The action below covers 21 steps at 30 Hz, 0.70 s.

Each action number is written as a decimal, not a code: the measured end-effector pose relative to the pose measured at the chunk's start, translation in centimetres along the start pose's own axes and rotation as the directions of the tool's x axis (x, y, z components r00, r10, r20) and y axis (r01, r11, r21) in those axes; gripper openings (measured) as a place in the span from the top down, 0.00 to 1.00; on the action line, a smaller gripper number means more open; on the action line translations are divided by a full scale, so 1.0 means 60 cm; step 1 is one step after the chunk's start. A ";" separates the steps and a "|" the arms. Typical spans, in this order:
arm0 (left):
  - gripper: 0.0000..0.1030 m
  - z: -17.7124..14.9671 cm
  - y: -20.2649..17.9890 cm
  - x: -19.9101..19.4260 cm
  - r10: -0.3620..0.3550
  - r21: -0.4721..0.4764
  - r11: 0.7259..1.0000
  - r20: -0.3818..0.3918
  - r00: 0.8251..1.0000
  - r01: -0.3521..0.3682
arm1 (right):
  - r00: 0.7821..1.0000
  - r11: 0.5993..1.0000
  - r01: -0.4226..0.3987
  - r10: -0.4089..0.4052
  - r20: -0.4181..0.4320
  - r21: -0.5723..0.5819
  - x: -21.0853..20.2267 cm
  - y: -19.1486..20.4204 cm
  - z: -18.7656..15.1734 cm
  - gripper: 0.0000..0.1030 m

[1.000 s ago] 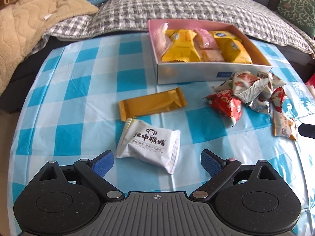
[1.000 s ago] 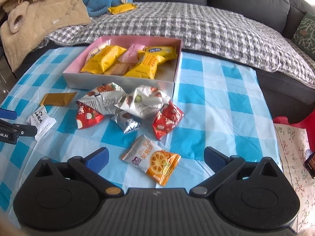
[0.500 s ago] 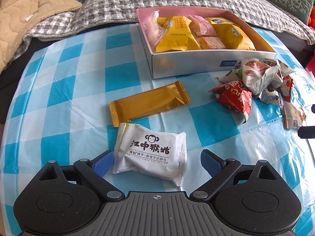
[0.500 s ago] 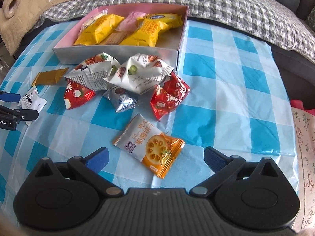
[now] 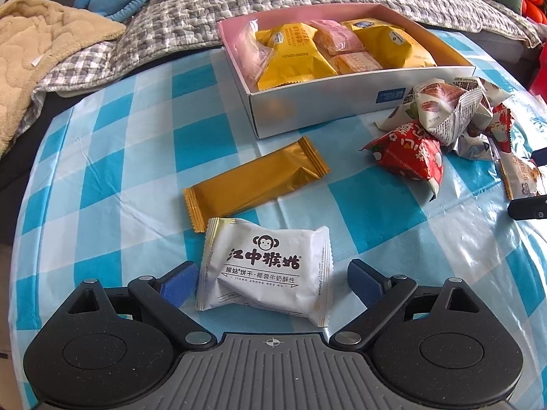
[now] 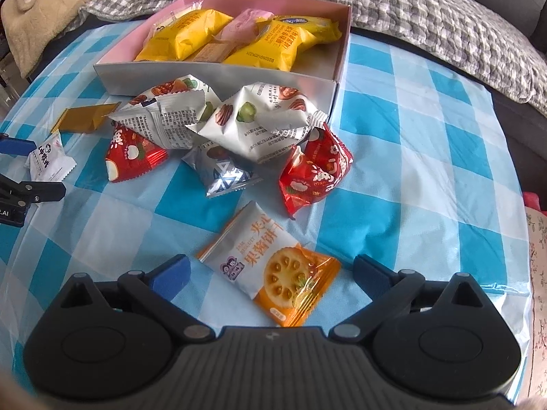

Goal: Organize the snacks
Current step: 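Lower the right tool onto the orange lotus biscuit packet and close it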

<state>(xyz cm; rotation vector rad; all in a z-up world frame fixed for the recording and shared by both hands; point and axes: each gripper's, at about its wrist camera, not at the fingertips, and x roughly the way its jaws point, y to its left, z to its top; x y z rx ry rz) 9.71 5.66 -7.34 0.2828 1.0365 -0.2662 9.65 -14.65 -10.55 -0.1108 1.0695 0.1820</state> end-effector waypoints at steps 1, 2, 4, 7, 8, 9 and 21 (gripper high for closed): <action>0.08 0.000 -0.001 0.000 0.001 0.002 1.000 0.002 1.000 -0.001 | 1.000 1.000 -0.003 0.003 0.002 -0.002 -0.002 0.002 0.000 0.04; 0.09 0.000 -0.002 -0.001 0.003 0.008 1.000 0.005 1.000 -0.003 | 1.000 1.000 -0.006 0.006 0.003 -0.004 -0.003 0.002 -0.001 0.07; 0.12 -0.001 -0.007 -0.004 0.000 0.027 1.000 0.013 1.000 0.000 | 1.000 1.000 -0.010 0.010 0.008 -0.012 -0.006 0.005 -0.001 0.11; 0.16 -0.001 -0.016 -0.008 -0.018 0.050 0.999 0.015 1.000 0.017 | 1.000 0.999 -0.014 0.015 0.015 -0.029 -0.011 0.011 -0.002 0.18; 0.18 -0.001 -0.020 -0.009 -0.027 0.059 0.998 0.014 1.000 0.026 | 1.000 0.999 -0.017 0.017 0.017 -0.035 -0.013 0.015 -0.003 0.22; 0.19 -0.002 -0.024 -0.010 -0.036 0.071 0.997 0.015 0.999 0.035 | 1.000 0.999 -0.019 0.020 0.019 -0.040 -0.014 0.017 -0.002 0.25; 0.21 -0.013 -0.085 -0.035 -0.155 0.233 0.962 0.046 0.987 0.140 | 0.999 0.995 -0.031 0.034 0.030 -0.092 -0.022 0.037 0.000 0.52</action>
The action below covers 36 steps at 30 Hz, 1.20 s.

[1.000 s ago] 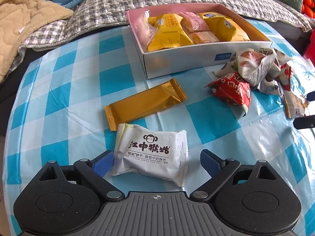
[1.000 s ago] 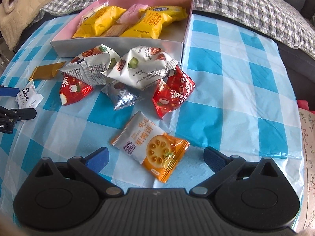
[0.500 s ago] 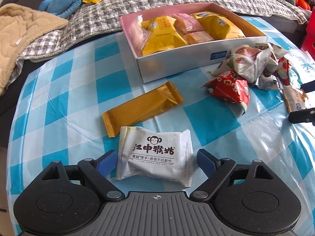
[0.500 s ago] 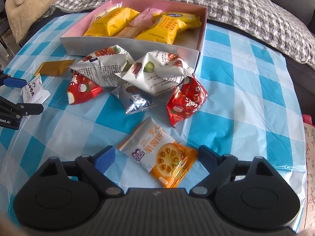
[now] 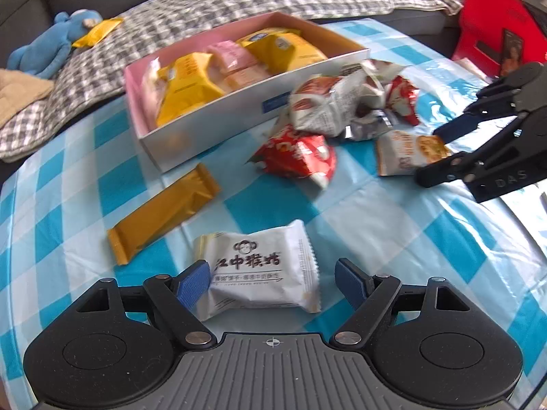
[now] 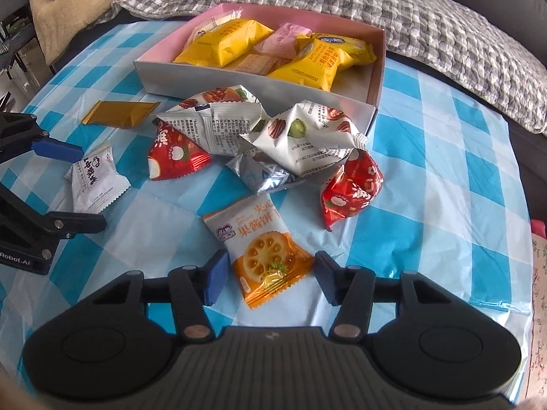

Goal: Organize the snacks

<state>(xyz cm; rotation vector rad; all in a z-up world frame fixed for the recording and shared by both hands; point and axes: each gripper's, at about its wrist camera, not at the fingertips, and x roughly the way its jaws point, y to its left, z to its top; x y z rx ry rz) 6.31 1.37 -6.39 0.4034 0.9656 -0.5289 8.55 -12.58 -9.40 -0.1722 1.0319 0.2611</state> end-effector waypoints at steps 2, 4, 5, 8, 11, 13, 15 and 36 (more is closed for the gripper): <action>0.21 0.001 -0.007 -0.003 -0.023 0.014 1.000 0.004 1.000 0.022 | 1.000 1.000 0.000 0.000 -0.002 0.000 -0.001 0.003 0.000 0.53; 0.21 0.002 -0.014 -0.008 -0.043 0.031 0.999 0.007 0.999 0.042 | 1.000 1.000 -0.005 0.005 -0.004 -0.005 -0.002 0.006 0.001 0.54; 0.22 0.002 -0.018 -0.010 -0.054 0.039 0.998 0.008 0.998 0.054 | 1.000 1.000 -0.010 0.010 -0.005 -0.007 -0.002 0.006 0.002 0.54; 0.22 0.000 -0.030 -0.016 -0.105 0.073 0.992 0.003 0.995 0.104 | 0.999 0.999 -0.031 0.031 -0.011 -0.016 -0.006 0.011 0.001 0.58; 0.21 -0.002 -0.042 -0.021 -0.147 0.106 0.983 -0.014 0.989 0.147 | 0.999 0.999 -0.042 0.041 -0.006 -0.034 -0.012 0.019 0.000 0.58; 0.21 -0.005 -0.047 -0.024 -0.172 0.131 0.976 -0.026 0.985 0.174 | 0.999 0.998 -0.047 0.047 -0.005 -0.041 -0.015 0.022 -0.001 0.58; 0.20 -0.007 -0.050 -0.029 -0.191 0.150 0.969 -0.036 0.981 0.194 | 0.998 0.997 -0.057 0.057 -0.006 -0.045 -0.019 0.025 -0.002 0.58; 0.17 0.003 -0.039 -0.001 -0.108 0.167 0.979 -0.058 0.992 0.117 | 0.996 0.990 -0.078 0.073 -0.042 -0.121 0.001 0.045 -0.004 0.34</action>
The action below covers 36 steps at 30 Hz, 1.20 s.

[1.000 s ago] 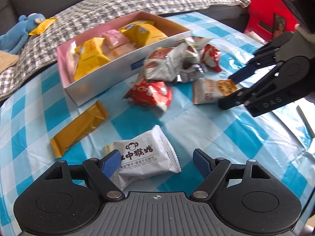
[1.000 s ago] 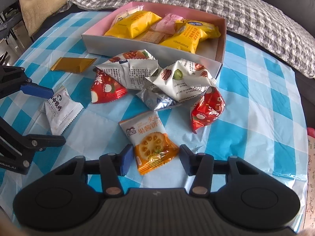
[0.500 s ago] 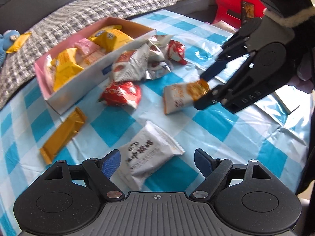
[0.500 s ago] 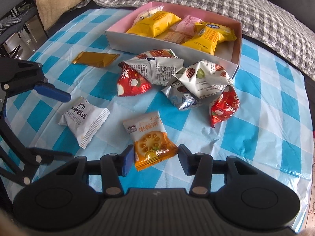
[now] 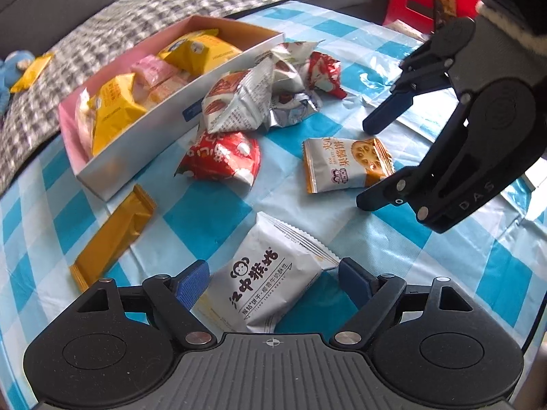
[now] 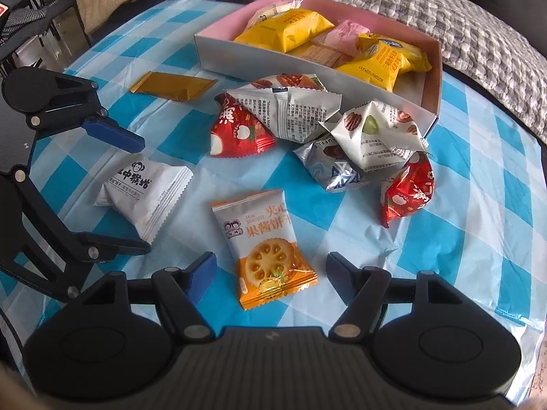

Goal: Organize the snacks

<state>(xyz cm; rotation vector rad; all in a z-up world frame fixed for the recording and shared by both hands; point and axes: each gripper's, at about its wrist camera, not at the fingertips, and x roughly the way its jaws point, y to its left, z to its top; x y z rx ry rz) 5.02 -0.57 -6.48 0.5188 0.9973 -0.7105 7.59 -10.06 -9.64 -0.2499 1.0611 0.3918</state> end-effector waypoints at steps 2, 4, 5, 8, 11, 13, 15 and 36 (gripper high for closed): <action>0.18 -0.002 0.009 0.002 -0.015 -0.073 0.997 -0.014 1.000 0.014 | 1.000 1.000 -0.001 0.001 0.004 -0.003 -0.001 -0.001 0.001 0.35; 0.20 -0.004 0.012 0.002 -0.013 -0.122 0.992 -0.020 1.000 0.010 | 1.000 1.000 -0.001 0.001 0.003 0.000 0.000 -0.003 0.002 0.36; 0.21 -0.005 0.010 0.001 -0.009 -0.134 0.991 -0.020 1.000 0.007 | 1.000 1.000 -0.002 0.002 0.003 0.002 0.000 -0.003 0.002 0.35; 0.26 -0.007 0.005 -0.003 0.008 -0.176 0.984 -0.024 1.000 -0.012 | 1.000 1.000 0.001 -0.001 0.006 0.000 -0.002 -0.002 0.002 0.41; 0.34 -0.007 0.001 -0.007 0.027 -0.210 0.977 -0.019 0.999 -0.030 | 1.000 1.000 -0.004 0.004 0.010 -0.001 -0.003 0.000 0.002 0.48; 0.39 -0.007 -0.002 -0.009 0.046 -0.224 0.974 -0.011 0.999 -0.047 | 1.000 1.000 -0.004 0.004 0.012 -0.003 -0.004 0.000 0.002 0.53; 0.42 -0.006 -0.004 -0.011 0.066 -0.231 0.971 -0.006 0.998 -0.066 | 1.000 1.000 -0.007 0.007 0.014 -0.003 -0.006 0.000 0.002 0.60; 0.74 -0.004 0.018 -0.023 0.093 -0.309 0.947 0.000 0.996 -0.088 | 0.998 1.000 0.015 -0.016 0.054 0.021 -0.024 -0.005 0.004 0.65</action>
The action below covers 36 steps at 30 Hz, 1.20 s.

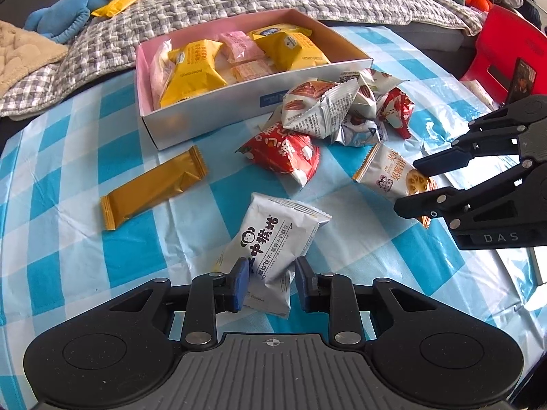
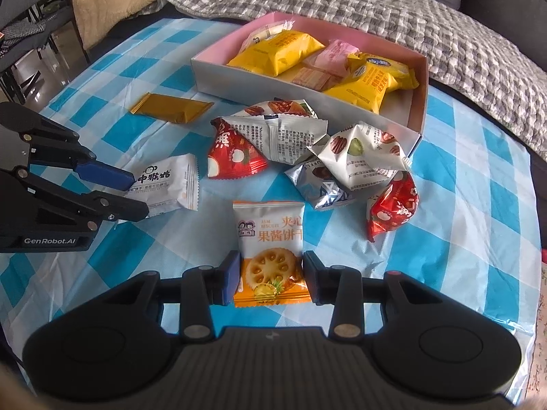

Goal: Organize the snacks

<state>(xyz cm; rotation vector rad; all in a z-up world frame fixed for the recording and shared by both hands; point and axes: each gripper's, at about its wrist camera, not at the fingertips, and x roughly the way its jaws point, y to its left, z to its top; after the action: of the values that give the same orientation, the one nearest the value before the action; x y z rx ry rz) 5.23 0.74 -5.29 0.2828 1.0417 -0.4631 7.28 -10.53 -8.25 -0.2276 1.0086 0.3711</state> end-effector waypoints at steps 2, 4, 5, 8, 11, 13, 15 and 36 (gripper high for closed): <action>0.70 -0.001 -0.007 -0.004 0.012 0.041 0.999 0.019 1.000 -0.013 | 1.000 1.000 0.000 0.000 -0.002 0.001 0.000 0.000 0.000 0.65; 0.65 0.000 -0.016 -0.005 0.023 0.096 0.995 0.041 0.999 -0.027 | 1.000 1.000 -0.001 0.001 -0.005 -0.001 0.001 0.001 0.000 0.65; 0.55 0.001 -0.020 -0.005 0.032 0.118 0.992 0.053 0.998 -0.038 | 1.000 1.000 -0.003 0.003 -0.006 -0.003 0.002 0.002 0.000 0.65; 0.32 0.008 -0.026 0.003 0.052 0.153 0.986 0.074 0.996 -0.062 | 1.000 1.000 -0.005 0.005 -0.010 -0.011 0.003 0.006 -0.001 0.65; 0.30 0.016 -0.022 0.021 0.047 0.150 0.987 0.047 0.998 -0.053 | 1.000 1.000 -0.006 0.006 -0.014 -0.013 0.005 0.007 -0.001 0.65; 0.28 0.016 -0.017 0.030 0.033 0.128 0.991 0.032 0.999 -0.037 | 1.000 1.000 -0.005 0.005 -0.017 -0.013 0.007 0.007 -0.001 0.65; 0.28 0.015 -0.010 0.032 0.019 0.099 0.995 0.025 1.000 -0.021 | 1.000 1.000 -0.005 0.005 -0.020 -0.012 0.007 0.005 -0.001 0.65; 0.77 0.015 0.009 0.001 -0.079 -0.088 0.993 0.021 0.997 0.080 | 1.000 0.999 0.001 -0.002 0.025 0.042 -0.008 -0.006 0.002 0.65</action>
<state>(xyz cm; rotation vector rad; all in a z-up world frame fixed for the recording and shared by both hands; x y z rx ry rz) 6.21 0.81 -4.94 0.1587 1.0566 -0.4888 7.28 -10.92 -7.78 -0.1856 0.9907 0.3508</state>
